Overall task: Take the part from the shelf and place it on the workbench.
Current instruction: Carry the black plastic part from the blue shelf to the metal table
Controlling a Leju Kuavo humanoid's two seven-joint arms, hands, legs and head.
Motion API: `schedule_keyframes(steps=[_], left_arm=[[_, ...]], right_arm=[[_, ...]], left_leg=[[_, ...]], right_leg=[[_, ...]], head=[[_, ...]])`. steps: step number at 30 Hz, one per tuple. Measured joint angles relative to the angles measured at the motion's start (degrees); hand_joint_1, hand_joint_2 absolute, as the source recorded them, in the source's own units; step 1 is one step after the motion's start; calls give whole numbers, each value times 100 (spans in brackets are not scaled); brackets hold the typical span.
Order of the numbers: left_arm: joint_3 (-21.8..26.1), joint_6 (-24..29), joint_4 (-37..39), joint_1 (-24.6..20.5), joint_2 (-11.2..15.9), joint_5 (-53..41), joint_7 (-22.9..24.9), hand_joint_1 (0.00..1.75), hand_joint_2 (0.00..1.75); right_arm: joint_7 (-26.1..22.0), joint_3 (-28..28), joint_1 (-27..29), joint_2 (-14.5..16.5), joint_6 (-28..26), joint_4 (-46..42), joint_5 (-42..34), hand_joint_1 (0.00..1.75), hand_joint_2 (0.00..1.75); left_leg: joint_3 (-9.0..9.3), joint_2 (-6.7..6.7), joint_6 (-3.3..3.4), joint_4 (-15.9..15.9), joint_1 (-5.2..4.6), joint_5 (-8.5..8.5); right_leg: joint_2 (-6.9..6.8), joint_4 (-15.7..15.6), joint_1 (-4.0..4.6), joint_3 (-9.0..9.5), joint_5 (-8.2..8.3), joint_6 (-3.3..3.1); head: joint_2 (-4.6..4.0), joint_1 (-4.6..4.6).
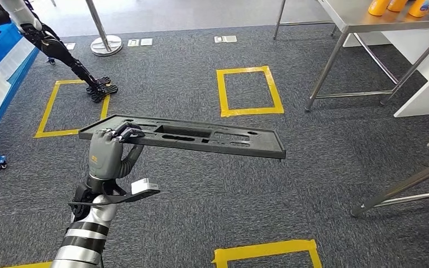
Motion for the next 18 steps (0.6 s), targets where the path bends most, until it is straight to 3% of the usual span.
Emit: schedule_keyframes(steps=[2, 4, 6, 7, 8, 10, 11, 13, 15, 16, 18], left_arm=[[9, 1, -1, -6, -24, -5, -1, 175, 175], [20, 2, 1, -9, -37, 4, -1, 175, 175], [33, 1, 21, -7, -33, 19, 0, 175, 175], [37, 1, 37, -4, -32, 23, 0, 175, 175], [39, 0, 54, -1, -32, 30, 0, 175, 175], [43, 0, 79, 1, -32, 53, 0, 175, 175], [47, 0, 86, 2, -31, 72, 0, 175, 175], [53, 0, 103, -1, -27, 130, 0, 175, 175], [54, 0, 127, -5, -24, 191, 0, 175, 175], [53, 0, 138, -8, -24, 210, 1, 175, 175], [52, 0, 155, -10, -19, 232, 1, 175, 175]], right_arm=[[0, -18, 28, 5, 0, 1, 1, 0, 0], [-1, -27, 14, 17, 2, 1, 1, 0, 0], [-3, -44, -11, 26, 8, 1, 1, 0, 0], [-4, -56, -14, 28, 11, 1, 1, 0, 0], [-4, -65, -10, 27, 14, 1, 1, 0, 0], [-5, -74, -5, 24, 16, -1, 1, 0, 0], [-5, -75, -11, 28, 16, -1, 2, 0, 0], [-9, -80, -23, 38, 17, -3, 4, 0, 0], [-11, -90, -22, 43, 17, -4, 4, 0, 0], [-11, -96, -16, 45, 17, -4, 2, 0, 0], [-11, -106, -11, 44, 17, -4, 0, 0, 0]], left_leg=[[49, 128, 53, -91, 8, 45], [80, 275, 87, -145, 0, 68], [76, 445, 100, -146, -11, 61], [74, 528, 98, -145, -12, 55], [73, 603, 91, -143, -10, 47], [82, 728, 53, -129, -10, 21], [84, 784, 19, -113, -27, -3], [106, 892, -47, -89, -66, -49], [143, 1003, -101, -91, -63, -84], [150, 967, -129, -62, -40, -124], [21, 706, -170, 279, 2, -366]], right_leg=[[-234, 141, 15, -105, -74, 31], [-593, 665, 32, -388, -315, 9], [-708, 1339, 21, -734, -548, 20], [-729, 1490, 10, -810, -574, 57], [-756, 1414, -5, -766, -518, 115], [-943, 704, -39, -375, -268, 236], [-1077, 346, -37, -168, -155, 262], [-1201, 4, -17, 34, -56, 209], [-1064, 7, -1, 30, -44, 111], [-995, 5, -14, 32, -41, 77], [-865, -5, -46, 52, -35, -5]], head=[[0, 15], [0, 34], [0, 43], [0, 44], [0, 46], [0, 48], [0, 51], [0, 28], [0, 1], [0, -3], [0, -18]])
